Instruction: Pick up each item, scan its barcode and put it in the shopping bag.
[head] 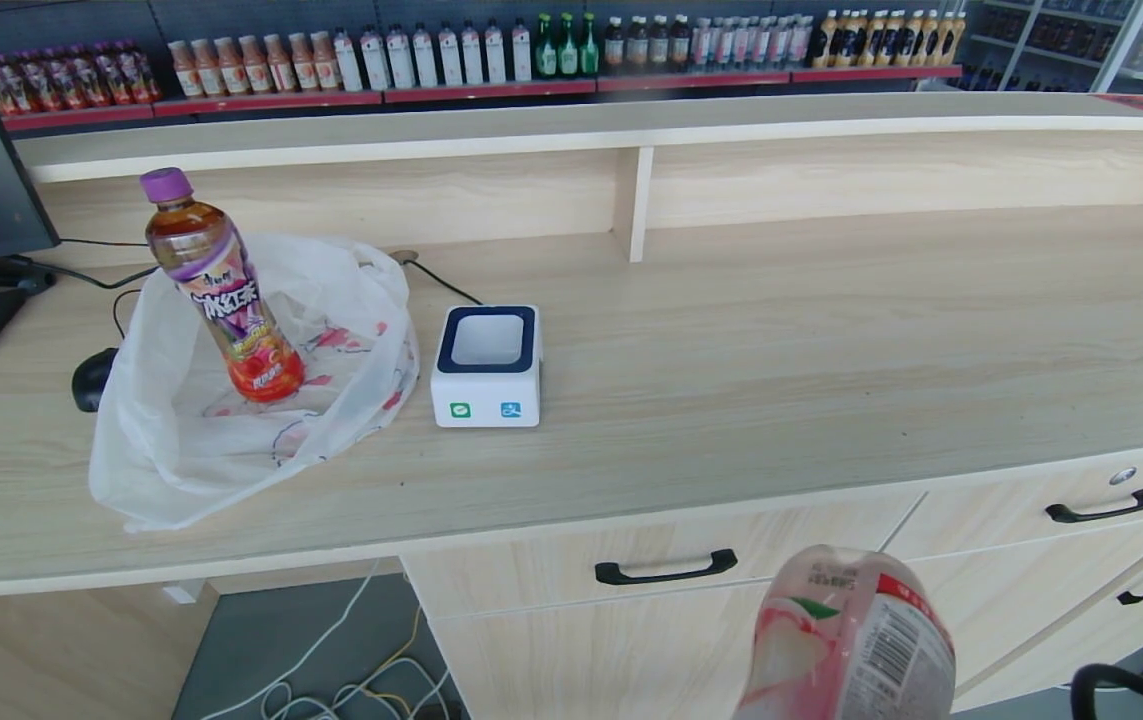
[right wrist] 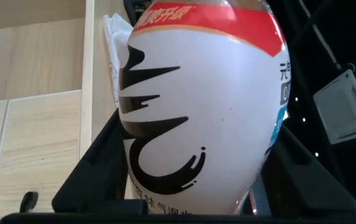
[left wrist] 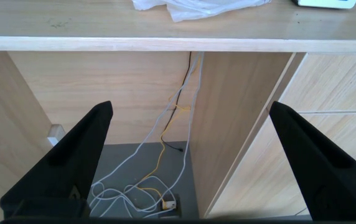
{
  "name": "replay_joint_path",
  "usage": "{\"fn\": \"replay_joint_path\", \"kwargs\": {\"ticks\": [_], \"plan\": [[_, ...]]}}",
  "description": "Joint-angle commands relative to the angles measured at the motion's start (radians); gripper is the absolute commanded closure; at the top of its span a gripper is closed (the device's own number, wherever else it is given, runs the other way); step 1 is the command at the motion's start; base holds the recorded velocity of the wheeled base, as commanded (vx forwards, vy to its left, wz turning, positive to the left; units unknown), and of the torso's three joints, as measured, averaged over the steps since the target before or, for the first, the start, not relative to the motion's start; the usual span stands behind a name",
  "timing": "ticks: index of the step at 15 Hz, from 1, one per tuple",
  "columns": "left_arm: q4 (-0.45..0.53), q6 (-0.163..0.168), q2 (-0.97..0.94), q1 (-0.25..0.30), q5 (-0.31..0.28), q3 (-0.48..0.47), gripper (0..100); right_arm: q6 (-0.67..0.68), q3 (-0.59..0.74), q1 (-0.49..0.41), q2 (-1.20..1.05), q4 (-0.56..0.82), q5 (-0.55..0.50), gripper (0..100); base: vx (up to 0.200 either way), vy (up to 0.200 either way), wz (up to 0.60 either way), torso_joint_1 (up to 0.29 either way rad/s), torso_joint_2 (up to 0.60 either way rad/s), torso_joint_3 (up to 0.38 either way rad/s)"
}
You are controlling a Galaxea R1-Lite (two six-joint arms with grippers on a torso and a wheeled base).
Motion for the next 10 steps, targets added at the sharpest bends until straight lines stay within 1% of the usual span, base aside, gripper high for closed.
{"fn": "replay_joint_path", "kwargs": {"ticks": [1,5,8,10], "plan": [[0.002,0.001,0.001,0.0,0.0,0.0,0,-0.02,0.003,0.0,-0.005,0.0,0.0,100,0.0,0.0,0.0,0.0,0.0,0.0],[0.002,0.001,0.0,0.0,0.0,0.0,0,-0.162,-0.023,0.002,-0.025,0.0,-0.02,100,0.0,0.0,0.0,0.0,0.0,0.0],[0.0,-0.001,0.0,0.0,0.0,0.0,0,-0.172,-0.028,0.002,-0.026,0.0,-0.018,100,0.0,0.0,0.0,0.0,0.0,0.0],[0.0,-0.001,0.0,0.0,0.0,0.0,0,-0.21,-0.051,0.009,-0.032,0.0,-0.017,100,0.0,0.0,0.0,0.0,0.0,0.0]]}}
